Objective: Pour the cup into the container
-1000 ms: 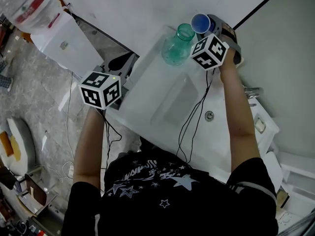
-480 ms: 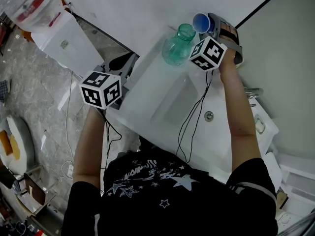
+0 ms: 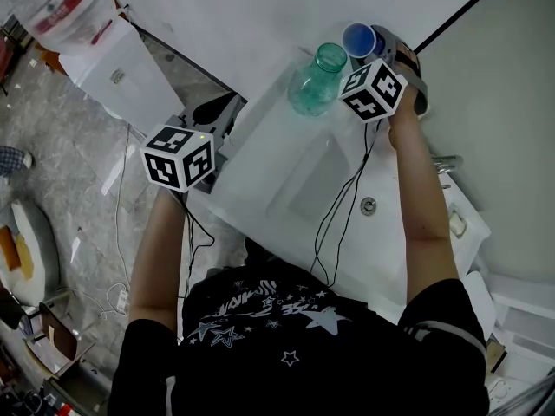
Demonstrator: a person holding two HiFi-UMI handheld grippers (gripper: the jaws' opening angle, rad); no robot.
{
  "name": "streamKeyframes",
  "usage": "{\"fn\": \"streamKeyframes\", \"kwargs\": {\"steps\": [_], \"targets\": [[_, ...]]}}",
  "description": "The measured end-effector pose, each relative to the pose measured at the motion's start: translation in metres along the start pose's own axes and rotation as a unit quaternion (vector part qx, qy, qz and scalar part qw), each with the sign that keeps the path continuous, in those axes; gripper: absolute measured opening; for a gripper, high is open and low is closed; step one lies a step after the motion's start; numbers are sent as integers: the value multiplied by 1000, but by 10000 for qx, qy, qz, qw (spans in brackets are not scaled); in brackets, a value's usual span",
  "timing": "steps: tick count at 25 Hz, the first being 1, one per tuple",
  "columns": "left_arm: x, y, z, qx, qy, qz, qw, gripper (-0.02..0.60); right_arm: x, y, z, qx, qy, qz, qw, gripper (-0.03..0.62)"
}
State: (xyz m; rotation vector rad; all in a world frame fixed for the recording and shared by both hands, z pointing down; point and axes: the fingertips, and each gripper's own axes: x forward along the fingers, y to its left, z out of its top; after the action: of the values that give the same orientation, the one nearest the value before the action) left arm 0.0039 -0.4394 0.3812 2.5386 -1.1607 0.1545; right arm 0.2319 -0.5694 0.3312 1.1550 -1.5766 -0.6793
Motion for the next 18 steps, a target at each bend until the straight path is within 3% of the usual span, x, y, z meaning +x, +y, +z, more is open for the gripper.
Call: {"fn": "streamKeyframes", "kwargs": {"steps": [10,18], "targets": [[-24,-9,0,-26,-103,-54,9999,12,-32,-16,5,1039,-252,-136,9942,267],[-52,-11,5,-52,-254,-101,9996,11,-65,-8,8,1536,-304,-144,9876,267]]}}
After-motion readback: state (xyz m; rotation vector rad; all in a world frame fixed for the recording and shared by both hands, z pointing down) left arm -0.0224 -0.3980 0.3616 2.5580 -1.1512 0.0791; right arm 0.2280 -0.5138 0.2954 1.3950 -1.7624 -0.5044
